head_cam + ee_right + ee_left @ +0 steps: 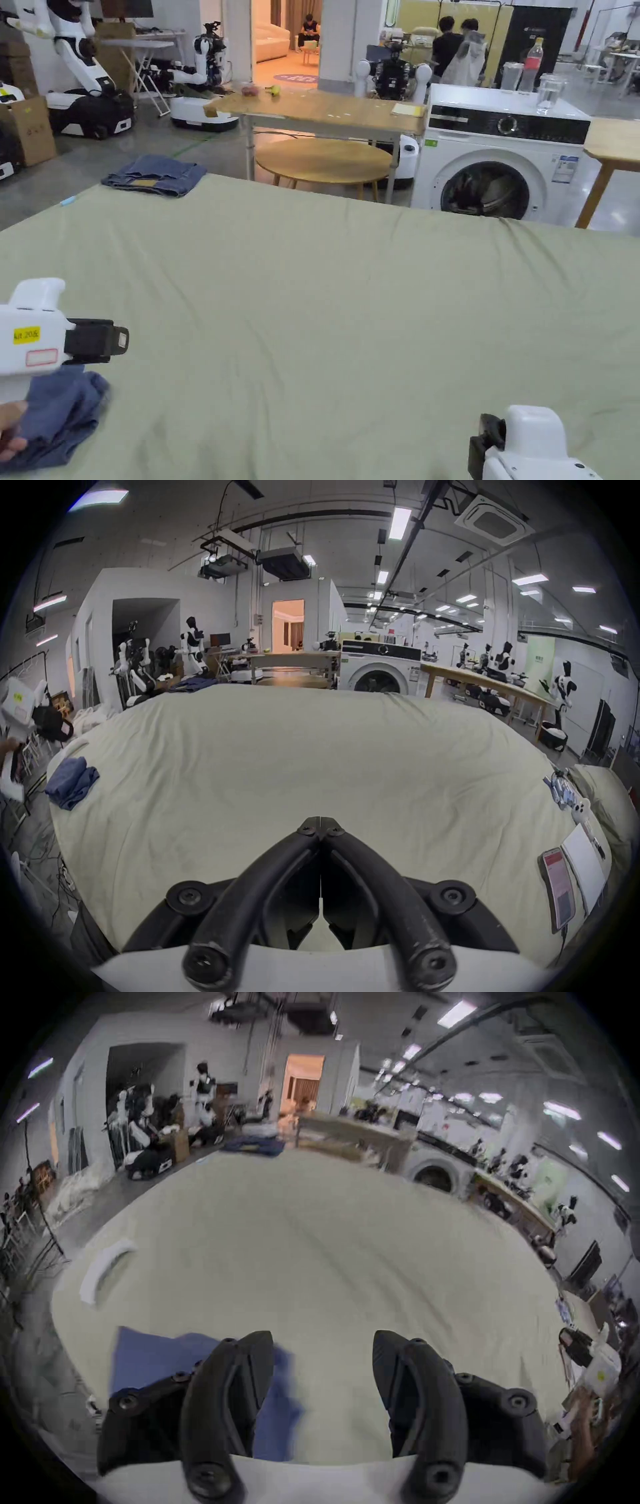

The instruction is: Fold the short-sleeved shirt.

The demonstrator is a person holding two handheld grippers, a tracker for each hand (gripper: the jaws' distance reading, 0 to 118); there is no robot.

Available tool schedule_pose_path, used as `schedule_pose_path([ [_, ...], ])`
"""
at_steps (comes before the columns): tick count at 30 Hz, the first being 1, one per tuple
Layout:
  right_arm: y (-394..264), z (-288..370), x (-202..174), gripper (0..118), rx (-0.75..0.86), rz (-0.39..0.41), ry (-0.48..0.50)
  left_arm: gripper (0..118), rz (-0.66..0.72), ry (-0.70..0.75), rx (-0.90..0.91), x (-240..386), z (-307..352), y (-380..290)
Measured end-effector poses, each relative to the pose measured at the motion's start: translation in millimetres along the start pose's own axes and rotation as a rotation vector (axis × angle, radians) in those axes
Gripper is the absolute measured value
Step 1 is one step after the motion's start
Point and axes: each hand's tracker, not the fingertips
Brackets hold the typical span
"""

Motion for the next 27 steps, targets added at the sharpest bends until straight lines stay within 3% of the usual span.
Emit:
schedule_pose_path([
  [3, 9, 3, 12, 0, 0.028, -0.014, -0.024, 59, -0.018, -0.051, 0.027, 54, -19, -25],
  [10, 26, 11, 34, 0, 0.086, -0.035, -0.079, 59, -0.254, 0.028, 0.351, 166, -36, -54],
  [14, 29, 12, 44, 0, 0.115, -0.074, -0.087, 58, -0.349, 0.057, 0.397, 211, -39, -63],
  [16, 30, 14, 46, 0, 0.14, -0.083, -0.094, 45, -0.34, 0.039, 0.423, 223, -35, -65],
  [19, 32, 16, 46, 0, 0.175, -0.081, -0.096, 11, -0.324, 0.066, 0.467, 231, -31, -65],
  [27, 32, 23, 36, 0, 0.267, -0.077, -0.108, 0, -0.179, 0.054, 0.511, 225, -16, -67],
])
